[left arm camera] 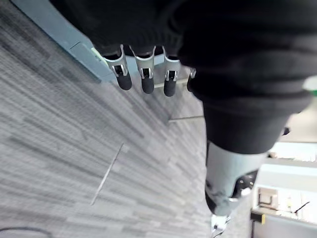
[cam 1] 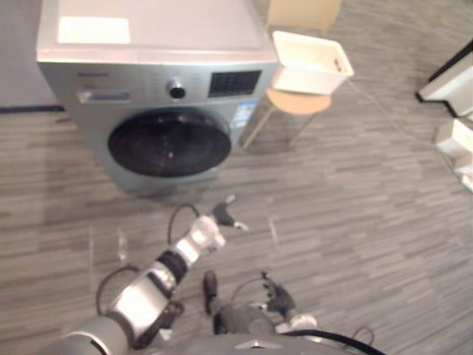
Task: Pick up the laundry basket with both hands and put the clothes into the washing machine.
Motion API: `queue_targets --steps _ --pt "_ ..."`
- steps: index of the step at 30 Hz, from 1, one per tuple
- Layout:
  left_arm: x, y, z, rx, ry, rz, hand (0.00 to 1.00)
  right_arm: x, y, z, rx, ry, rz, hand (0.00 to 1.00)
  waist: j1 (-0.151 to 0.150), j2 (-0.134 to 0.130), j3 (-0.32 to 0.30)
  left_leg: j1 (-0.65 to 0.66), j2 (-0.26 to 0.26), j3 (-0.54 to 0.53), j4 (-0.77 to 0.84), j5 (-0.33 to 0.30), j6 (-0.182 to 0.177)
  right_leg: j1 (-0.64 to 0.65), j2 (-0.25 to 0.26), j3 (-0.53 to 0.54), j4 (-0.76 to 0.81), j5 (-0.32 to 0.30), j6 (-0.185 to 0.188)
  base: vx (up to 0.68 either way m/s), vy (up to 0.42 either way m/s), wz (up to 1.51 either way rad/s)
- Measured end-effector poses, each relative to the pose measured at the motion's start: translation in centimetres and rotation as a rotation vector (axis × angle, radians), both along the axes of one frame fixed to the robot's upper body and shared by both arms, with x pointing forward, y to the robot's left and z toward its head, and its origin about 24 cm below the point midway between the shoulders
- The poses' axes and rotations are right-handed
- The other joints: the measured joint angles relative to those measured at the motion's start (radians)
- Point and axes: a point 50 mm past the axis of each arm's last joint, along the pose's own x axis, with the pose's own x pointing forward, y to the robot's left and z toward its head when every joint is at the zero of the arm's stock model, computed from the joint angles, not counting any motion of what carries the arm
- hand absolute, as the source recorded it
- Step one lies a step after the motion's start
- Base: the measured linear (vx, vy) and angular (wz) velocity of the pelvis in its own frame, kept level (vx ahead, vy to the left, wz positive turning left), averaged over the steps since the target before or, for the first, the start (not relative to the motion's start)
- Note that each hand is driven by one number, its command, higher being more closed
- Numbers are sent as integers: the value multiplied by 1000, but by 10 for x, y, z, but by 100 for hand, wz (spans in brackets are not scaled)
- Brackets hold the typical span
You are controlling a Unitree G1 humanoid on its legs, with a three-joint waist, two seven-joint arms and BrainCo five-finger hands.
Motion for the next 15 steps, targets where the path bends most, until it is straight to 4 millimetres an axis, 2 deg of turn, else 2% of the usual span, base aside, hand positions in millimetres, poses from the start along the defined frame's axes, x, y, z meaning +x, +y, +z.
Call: queue_targets --steps 2,3,5,7,8,10,11,12,13,14,15 --pt "-14 21 -5 -54 -16 40 0 0 -13 -2 -13 7 -34 0 37 21 14 -25 2 -35 11 1 3 0 0 -35 -4 -12 4 -55 20 50" --pt "-24 34 -11 -83 4 73 0 3 -26 -4 -40 23 -84 0 54 47 31 -41 12 -65 36 -7 9 1 0 -65 7 -30 -2 -31 36 55" --pt "-41 53 -21 -104 39 117 0 11 -41 -7 -71 43 -152 0 83 82 53 -55 19 -92 64 -19 16 0 -2 -89 30 -48 0 -17 55 47" --pt "-66 76 -34 -125 101 174 0 28 -58 -3 -106 29 -222 0 114 128 80 -70 11 -132 70 -27 21 -3 -14 -134 65 -67 17 2 73 58" --pt "-82 87 -42 -122 142 194 0 39 -71 1 -129 15 -283 0 130 154 88 -91 -3 -168 70 -30 26 -29 -32 -165 127 -101 25 15 94 79" --pt "-103 96 -51 -125 193 207 0 62 -97 16 -169 -36 -396 0 155 184 100 -126 -29 -221 85 -41 41 -107 -92 -206 320 -188 30 54 128 95" --pt "-112 97 -52 -140 214 198 0 83 -116 33 -190 -99 -478 0 161 197 123 -145 -41 -255 130 -66 67 -167 -148 -214 493 -250 26 81 154 110" --pt "-117 96 -50 -167 220 185 0 111 -134 60 -190 -199 -556 0 163 223 165 -151 -43 -283 174 -102 84 -238 -197 -188 667 -292 9 49 121 90" --pt "-119 95 -47 -186 214 179 0 126 -143 78 -186 -263 -592 0 167 234 189 -152 -44 -291 198 -118 86 -269 -212 -154 727 -310 4 -7 102 57" --pt "-120 88 -41 -235 200 161 0 151 -159 112 -184 -377 -642 0 182 265 220 -168 -43 -296 237 -148 84 -340 -241 -106 777 -338 4 -52 80 23" --pt "-118 82 -34 -274 183 135 0 173 -171 149 -182 -492 -676 0 200 299 237 -196 -46 -296 254 -163 80 -410 -267 -71 750 -334 4 -55 75 11"
